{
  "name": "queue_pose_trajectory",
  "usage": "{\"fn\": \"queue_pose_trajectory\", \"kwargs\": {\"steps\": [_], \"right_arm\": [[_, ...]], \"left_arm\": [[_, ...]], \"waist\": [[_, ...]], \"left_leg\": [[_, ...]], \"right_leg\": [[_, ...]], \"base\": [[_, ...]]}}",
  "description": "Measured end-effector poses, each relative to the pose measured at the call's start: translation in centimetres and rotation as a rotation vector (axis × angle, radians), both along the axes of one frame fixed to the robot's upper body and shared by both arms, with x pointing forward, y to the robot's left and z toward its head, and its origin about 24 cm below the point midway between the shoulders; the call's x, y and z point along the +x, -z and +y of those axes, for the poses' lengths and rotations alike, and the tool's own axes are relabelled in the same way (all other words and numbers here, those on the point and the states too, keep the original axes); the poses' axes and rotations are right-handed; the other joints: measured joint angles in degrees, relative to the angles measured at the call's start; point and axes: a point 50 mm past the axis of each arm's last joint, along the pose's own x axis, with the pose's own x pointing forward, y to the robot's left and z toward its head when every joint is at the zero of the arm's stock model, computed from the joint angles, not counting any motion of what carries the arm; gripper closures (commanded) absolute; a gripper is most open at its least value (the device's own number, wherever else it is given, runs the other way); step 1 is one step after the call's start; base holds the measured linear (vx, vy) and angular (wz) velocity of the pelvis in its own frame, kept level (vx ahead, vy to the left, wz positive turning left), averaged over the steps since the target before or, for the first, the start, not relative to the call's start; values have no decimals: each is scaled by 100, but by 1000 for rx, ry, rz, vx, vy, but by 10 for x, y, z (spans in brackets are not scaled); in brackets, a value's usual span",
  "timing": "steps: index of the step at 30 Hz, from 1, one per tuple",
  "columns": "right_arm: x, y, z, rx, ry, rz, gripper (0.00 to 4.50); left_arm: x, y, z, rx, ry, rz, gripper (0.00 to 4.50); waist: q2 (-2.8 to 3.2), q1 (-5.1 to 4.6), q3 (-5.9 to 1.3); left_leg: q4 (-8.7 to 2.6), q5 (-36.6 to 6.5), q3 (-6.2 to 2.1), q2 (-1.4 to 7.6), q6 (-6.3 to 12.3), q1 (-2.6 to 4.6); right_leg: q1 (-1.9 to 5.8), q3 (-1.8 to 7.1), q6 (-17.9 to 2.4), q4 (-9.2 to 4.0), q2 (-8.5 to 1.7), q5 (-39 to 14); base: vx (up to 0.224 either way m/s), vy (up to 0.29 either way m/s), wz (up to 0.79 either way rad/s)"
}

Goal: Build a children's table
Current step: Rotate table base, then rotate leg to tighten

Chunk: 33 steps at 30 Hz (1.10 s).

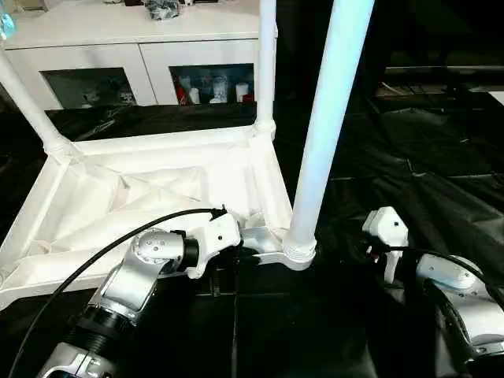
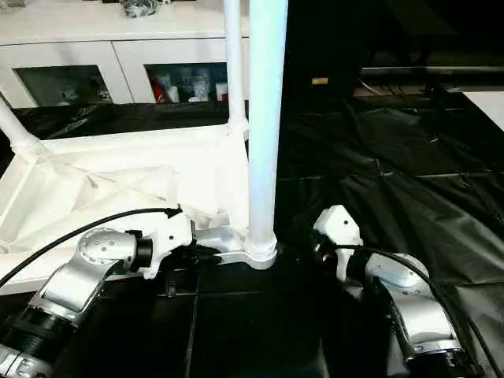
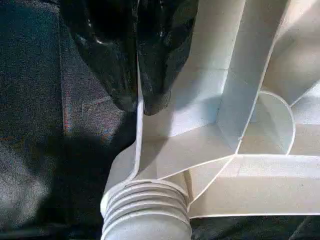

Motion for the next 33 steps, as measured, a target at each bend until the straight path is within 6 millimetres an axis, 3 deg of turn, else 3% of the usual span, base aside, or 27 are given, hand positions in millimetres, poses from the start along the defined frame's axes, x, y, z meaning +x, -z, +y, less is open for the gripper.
{"fn": "queue_pose_trajectory", "kwargs": {"steps": [4,5,9,12,15,22,27,33], "right_arm": [[-2,-1,9,30,-60,4,213],[-2,-3,10,37,-63,-1,236],[-2,-10,10,55,-84,-22,240],[-2,-9,12,82,-77,2,207],[-2,-9,12,85,-79,12,203],[-3,-10,9,53,-104,8,128],[0,-7,17,59,-86,-16,79],[10,-5,34,77,-82,-23,79]], "left_arm": [[3,-1,-2,7,-8,-10,450],[3,-1,-3,5,-9,-11,450],[3,-1,-5,7,-3,-13,450],[3,-1,-4,7,-2,-14,450],[3,-1,-4,8,-6,-15,450],[2,0,-6,9,-1,-17,450],[2,0,-5,9,-3,-18,450],[3,0,-8,6,7,-24,450]], "waist": [[-14,-1,1],[-8,2,-5],[-16,14,-14],[-13,14,-16],[-16,12,-18],[-13,27,-35],[-5,24,-41],[3,76,-46]], "left_leg": [[0,0,0,0,-1,1],[1,0,1,0,-1,1],[1,1,1,0,-1,1],[0,1,1,1,0,1],[1,1,1,1,-1,2],[1,1,1,1,-1,1],[1,1,1,1,-1,2],[1,0,0,1,-1,-2]], "right_leg": [[1,0,0,0,0,0],[2,3,0,-1,0,0],[4,1,-1,0,-1,0],[3,0,-1,1,-1,1],[4,1,-1,2,0,1],[6,0,-1,0,-1,1],[6,0,-3,2,-1,2],[6,0,-3,0,-1,1]], "base": [[0,0,0],[0,0,0],[0,0,0],[0,0,0],[0,0,0],[0,0,0],[0,0,0],[0,0,0]]}}
